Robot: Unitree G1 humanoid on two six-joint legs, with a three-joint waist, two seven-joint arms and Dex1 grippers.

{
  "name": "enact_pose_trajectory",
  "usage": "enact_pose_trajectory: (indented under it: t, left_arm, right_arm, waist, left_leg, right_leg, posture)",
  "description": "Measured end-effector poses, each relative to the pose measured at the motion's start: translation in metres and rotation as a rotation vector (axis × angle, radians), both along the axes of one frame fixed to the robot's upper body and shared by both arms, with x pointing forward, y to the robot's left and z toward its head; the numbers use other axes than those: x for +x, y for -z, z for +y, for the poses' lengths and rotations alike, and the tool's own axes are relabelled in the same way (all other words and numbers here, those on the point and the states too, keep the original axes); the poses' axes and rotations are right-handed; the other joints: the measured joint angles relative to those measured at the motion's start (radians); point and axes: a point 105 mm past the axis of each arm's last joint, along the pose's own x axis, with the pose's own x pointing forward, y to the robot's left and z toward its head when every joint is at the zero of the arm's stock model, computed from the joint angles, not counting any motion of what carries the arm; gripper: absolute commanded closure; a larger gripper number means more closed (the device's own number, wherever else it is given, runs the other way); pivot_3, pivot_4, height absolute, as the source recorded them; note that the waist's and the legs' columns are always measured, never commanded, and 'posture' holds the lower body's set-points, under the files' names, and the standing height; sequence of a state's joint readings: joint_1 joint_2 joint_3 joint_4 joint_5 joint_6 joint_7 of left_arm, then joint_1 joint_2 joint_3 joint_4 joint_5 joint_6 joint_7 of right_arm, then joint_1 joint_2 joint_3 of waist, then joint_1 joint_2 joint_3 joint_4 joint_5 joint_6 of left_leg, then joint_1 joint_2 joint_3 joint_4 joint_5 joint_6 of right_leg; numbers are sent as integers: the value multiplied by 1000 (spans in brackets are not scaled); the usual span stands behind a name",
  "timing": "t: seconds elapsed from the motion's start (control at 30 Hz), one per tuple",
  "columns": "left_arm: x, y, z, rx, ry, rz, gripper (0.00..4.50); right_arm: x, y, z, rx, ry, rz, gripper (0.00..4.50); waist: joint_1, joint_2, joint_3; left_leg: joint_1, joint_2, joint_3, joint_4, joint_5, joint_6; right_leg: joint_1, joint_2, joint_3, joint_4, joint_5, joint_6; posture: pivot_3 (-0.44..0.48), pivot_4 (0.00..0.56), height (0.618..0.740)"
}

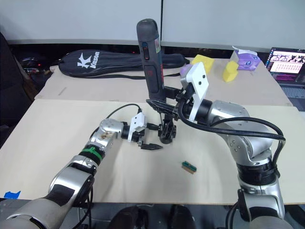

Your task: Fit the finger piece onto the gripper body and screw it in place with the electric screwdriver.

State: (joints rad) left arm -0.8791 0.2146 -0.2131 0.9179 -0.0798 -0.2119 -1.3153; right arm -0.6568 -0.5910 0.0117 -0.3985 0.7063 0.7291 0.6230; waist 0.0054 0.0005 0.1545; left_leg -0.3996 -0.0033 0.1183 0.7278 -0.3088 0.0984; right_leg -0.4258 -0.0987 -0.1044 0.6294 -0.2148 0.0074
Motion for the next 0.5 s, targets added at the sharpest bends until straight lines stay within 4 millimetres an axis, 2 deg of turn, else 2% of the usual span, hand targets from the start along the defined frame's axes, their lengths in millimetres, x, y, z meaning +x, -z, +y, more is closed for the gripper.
enact_pose_trajectory:
  t: [0.5]
  left_arm:
    - [0, 0, -1, -1, 1, 0, 0]
  right_arm:
    - [2, 3, -2, -10, 14, -6, 2584]
  waist:
    - [-1, 0, 0]
  left_leg:
    - [0, 0, 0, 0, 0, 0]
  right_leg:
    - [0, 0, 0, 0, 0, 0]
  posture:
    - [0, 150, 740]
